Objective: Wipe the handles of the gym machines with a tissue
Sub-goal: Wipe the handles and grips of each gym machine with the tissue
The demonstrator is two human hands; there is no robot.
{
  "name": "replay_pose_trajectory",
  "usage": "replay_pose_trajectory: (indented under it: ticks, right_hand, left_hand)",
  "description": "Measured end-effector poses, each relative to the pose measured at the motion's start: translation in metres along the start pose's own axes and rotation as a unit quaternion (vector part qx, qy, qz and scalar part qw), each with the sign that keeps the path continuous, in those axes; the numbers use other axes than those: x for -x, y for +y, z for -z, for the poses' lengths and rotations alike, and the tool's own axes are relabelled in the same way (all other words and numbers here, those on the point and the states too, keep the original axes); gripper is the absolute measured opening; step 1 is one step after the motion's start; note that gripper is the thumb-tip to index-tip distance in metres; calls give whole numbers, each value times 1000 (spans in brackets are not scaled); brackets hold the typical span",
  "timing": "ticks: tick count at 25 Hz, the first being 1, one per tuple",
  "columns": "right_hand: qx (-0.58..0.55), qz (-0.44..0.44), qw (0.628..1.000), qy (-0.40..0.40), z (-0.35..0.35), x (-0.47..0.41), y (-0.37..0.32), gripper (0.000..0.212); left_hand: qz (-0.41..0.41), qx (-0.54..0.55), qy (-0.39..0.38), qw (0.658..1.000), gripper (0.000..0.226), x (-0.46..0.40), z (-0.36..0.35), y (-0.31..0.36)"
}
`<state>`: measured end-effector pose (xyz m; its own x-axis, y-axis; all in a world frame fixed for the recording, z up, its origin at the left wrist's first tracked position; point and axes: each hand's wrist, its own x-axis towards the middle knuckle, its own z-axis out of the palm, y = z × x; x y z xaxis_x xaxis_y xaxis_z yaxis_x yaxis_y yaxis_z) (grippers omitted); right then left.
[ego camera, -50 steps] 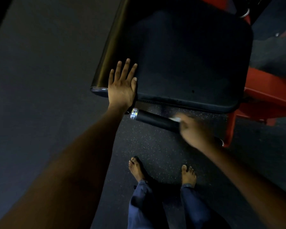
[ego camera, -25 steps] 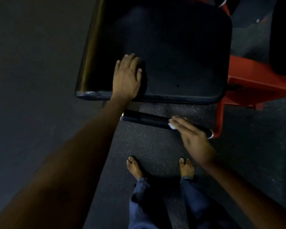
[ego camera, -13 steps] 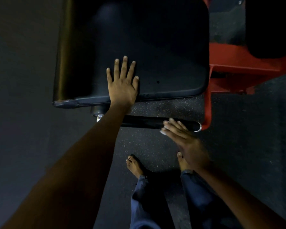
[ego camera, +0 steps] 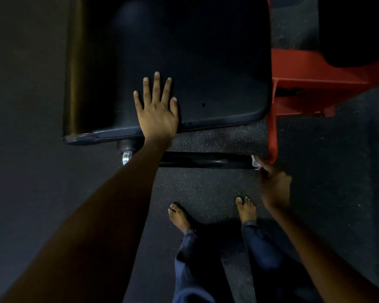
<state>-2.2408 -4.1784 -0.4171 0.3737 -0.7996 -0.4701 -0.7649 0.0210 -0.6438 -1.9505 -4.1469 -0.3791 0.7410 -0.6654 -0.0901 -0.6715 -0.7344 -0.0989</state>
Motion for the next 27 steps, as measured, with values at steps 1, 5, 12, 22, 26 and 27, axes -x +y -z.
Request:
replay_pose_trajectory:
  ticks: [1, 5, 12, 22, 26, 27]
  right_hand:
    - [-6, -22, 1000, 19, 2, -5, -9, 31]
    - [-46, 262, 964, -6, -8, 19, -74, 37]
    - [-1, 34, 999, -36, 14, -17, -32, 39]
    - [62, -114, 991, -11, -37, -13, 17, 53]
    - [-52, 102, 986, 122, -19, 27, -77, 33]
    - [-132, 39, 981, 141, -19, 19, -67, 31]
  left_hand:
    - [0, 1, 3, 1000, 52, 0, 0, 0]
    - [0, 6, 7, 1000, 52, 0, 0, 1]
    - [5, -4, 1, 1000, 52, 4, 1, -1]
    - [-13, 10, 7, 1000, 52, 1, 2, -2]
    - [-11, 15, 7, 1000, 52, 2, -1, 0]
    - [-11, 15, 3, 1000, 52, 2, -1, -1]
